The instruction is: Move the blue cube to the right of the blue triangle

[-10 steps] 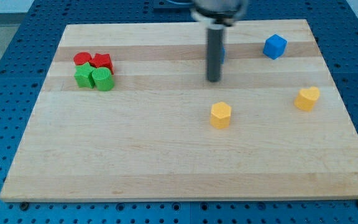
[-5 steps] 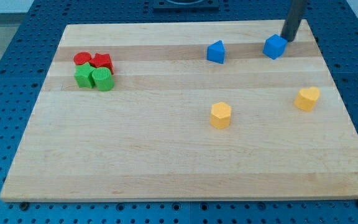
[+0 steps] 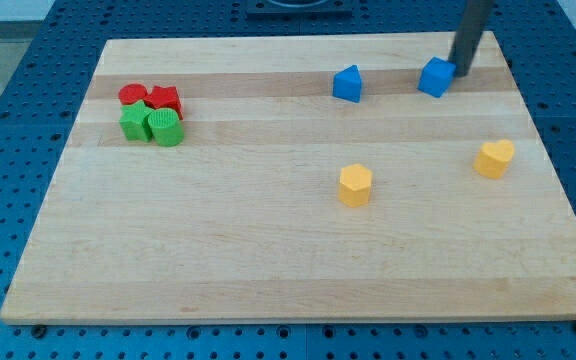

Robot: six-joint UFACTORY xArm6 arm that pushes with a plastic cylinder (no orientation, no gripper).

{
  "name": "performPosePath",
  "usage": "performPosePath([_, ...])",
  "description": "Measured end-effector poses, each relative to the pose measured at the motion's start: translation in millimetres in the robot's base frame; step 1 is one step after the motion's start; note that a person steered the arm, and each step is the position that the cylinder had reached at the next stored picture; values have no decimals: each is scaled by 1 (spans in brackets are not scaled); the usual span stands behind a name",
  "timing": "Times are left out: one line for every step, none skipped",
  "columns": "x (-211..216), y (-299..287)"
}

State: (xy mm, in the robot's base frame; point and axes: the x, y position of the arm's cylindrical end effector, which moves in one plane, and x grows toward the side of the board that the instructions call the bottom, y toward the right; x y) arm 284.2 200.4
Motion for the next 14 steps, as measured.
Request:
performPosePath([6,-23])
performPosePath([6,-1])
performPosePath([8,79])
performPosePath([41,95])
performPosePath([55,58])
performPosePath([49,9])
performPosePath([44,-35])
performPosePath([39,-53])
performPosePath([39,-54])
performPosePath([39,-31])
performPosePath([16,-9])
performPosePath([-3,-24])
performPosePath([-4,-44])
performPosePath([-4,-59])
